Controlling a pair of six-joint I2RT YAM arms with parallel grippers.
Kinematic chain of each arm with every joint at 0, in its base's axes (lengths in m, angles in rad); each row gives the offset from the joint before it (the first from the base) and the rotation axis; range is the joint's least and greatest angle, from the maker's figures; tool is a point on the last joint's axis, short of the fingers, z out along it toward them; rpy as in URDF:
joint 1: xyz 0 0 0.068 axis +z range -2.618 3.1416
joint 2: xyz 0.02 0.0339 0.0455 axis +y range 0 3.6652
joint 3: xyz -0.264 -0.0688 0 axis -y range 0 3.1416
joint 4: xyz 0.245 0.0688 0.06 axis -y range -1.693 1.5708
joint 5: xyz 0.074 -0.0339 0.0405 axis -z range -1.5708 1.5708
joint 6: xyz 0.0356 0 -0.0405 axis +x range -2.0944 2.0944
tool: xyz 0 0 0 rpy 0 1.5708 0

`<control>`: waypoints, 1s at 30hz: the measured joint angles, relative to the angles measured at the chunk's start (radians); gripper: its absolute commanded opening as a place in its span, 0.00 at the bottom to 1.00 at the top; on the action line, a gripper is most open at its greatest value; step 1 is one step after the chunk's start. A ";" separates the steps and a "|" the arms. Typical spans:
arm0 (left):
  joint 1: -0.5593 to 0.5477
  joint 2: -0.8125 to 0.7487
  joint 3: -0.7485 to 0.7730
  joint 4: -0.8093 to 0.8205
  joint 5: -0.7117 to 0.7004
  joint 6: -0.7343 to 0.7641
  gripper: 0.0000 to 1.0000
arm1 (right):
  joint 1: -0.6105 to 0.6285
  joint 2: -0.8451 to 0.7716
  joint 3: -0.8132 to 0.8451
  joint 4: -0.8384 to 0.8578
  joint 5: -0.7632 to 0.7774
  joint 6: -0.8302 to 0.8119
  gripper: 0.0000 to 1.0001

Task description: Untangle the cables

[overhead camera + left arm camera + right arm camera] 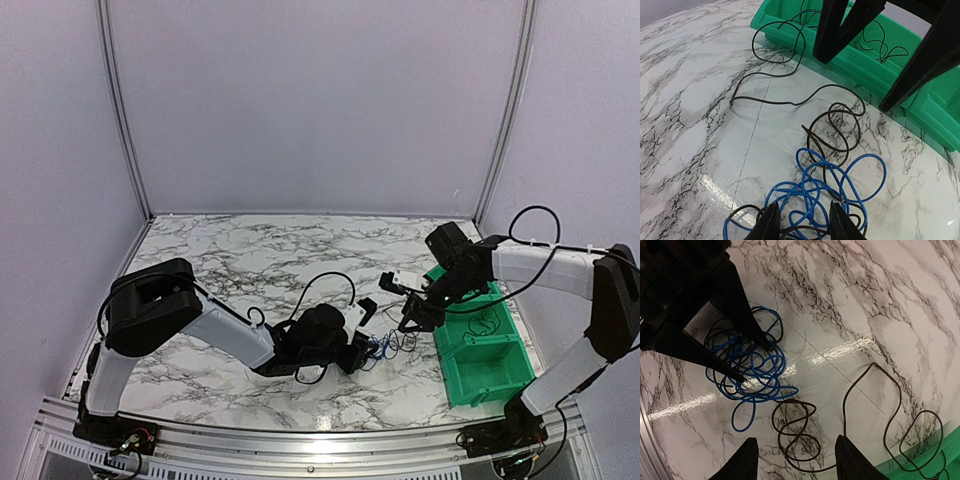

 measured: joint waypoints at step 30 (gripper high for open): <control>0.002 -0.346 -0.370 0.056 -0.117 0.000 0.60 | 0.145 0.013 0.150 -0.002 0.068 -0.026 0.00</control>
